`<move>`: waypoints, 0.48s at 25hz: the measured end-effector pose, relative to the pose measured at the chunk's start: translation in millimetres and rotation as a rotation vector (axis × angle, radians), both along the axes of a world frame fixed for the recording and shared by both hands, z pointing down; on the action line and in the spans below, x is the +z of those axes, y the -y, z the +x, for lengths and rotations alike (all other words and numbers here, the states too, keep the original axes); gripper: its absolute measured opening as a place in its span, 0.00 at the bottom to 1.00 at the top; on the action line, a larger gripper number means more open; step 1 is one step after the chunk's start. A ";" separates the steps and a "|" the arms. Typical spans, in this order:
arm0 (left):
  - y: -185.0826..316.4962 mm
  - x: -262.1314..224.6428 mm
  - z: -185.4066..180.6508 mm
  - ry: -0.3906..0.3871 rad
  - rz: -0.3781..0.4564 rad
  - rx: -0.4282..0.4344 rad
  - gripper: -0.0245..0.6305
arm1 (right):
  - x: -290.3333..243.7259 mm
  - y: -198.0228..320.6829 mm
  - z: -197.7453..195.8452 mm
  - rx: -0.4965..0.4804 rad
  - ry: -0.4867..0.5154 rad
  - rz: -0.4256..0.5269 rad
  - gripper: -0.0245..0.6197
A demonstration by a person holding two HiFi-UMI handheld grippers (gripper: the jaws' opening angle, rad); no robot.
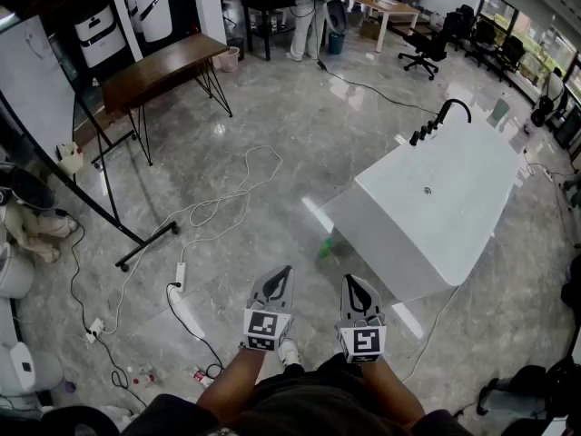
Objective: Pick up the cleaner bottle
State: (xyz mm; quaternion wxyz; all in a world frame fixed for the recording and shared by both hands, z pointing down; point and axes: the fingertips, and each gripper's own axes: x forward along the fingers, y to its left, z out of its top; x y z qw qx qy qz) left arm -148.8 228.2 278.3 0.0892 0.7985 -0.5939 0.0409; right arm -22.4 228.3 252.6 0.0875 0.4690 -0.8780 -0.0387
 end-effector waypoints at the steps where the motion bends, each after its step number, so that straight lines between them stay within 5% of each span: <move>1: 5.7 1.4 -1.3 -0.003 0.001 -0.005 0.04 | 0.8 3.9 0.4 0.002 -0.006 -0.001 0.06; 12: 80.0 10.6 10.5 0.009 -0.006 0.021 0.04 | 21.5 78.6 29.3 0.060 0.020 -0.054 0.06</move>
